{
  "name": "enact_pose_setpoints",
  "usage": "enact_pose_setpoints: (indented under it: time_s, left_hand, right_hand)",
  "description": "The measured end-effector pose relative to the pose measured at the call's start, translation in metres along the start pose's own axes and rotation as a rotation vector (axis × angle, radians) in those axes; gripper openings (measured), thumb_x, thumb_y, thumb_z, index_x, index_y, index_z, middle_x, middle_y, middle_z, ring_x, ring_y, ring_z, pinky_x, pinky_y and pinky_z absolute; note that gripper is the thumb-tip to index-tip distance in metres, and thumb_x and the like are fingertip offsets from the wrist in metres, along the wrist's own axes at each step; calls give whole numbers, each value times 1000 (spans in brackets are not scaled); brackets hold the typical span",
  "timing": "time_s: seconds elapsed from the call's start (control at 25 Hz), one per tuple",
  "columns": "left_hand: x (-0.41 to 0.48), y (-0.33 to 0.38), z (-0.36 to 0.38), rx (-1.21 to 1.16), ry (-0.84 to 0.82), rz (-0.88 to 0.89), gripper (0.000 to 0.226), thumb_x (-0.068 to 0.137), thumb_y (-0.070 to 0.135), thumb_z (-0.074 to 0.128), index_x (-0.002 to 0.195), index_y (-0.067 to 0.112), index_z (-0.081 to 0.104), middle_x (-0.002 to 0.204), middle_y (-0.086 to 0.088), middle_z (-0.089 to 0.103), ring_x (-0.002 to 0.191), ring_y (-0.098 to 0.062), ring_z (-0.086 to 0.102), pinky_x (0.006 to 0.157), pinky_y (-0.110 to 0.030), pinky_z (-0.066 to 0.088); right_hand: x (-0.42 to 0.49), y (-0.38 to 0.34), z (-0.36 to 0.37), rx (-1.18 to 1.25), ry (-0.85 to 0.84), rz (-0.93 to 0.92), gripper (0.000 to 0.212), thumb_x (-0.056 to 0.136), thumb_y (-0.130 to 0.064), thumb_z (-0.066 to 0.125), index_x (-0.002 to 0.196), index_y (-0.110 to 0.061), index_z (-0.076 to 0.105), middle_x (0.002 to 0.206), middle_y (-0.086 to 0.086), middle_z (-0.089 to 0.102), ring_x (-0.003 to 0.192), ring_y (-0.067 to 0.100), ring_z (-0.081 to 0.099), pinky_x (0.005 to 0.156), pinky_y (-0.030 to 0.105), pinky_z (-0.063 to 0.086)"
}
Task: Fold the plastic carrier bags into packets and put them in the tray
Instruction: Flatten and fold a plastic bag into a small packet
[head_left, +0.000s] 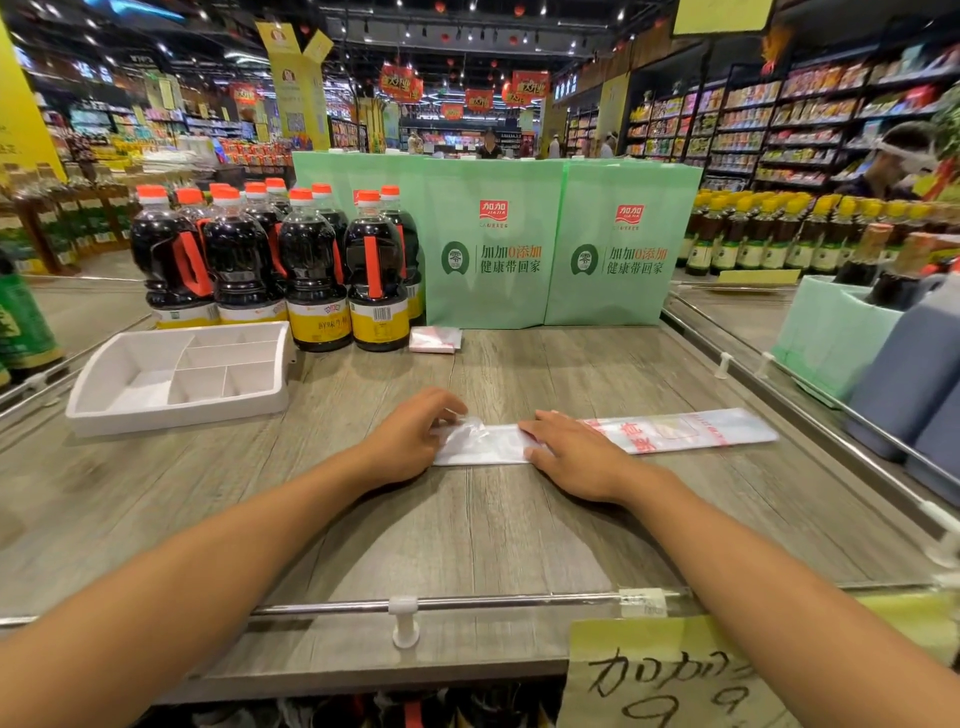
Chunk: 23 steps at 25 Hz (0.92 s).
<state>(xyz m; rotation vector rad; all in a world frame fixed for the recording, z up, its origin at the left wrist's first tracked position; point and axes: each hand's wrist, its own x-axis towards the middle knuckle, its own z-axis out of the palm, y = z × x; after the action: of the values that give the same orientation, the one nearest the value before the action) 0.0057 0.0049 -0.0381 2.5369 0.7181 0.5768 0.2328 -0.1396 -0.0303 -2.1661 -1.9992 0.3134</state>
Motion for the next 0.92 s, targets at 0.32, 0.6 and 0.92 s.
enact_pose_setpoints:
  time_s: [0.32,0.6,0.92]
  left_hand:
    - [0,-9,3,237,-94,-16,40,99,42,48,134,35,65,144,-2,55,132,-23,49,109,-48,39]
    - [8,-1,4,292,-257,-77,41,109,41,39,149,45,44,167,6,25,156,-20,13,122,-61,-1]
    - [1,8,0,270,-350,-92,48,109,48,28,157,45,27,171,7,8,157,-15,-5,121,-58,-15]
  right_hand:
    - [3,-2,4,-11,-34,0,56,110,-41,30,163,-27,17,171,1,7,157,18,4,125,36,6]
    - [2,-6,6,-5,-74,-62,55,110,-48,22,160,-44,2,171,-8,0,157,13,-4,128,40,1]
    - [2,-3,8,-61,-93,-80,59,106,-58,26,161,-43,9,171,-10,2,157,12,-3,128,42,4]
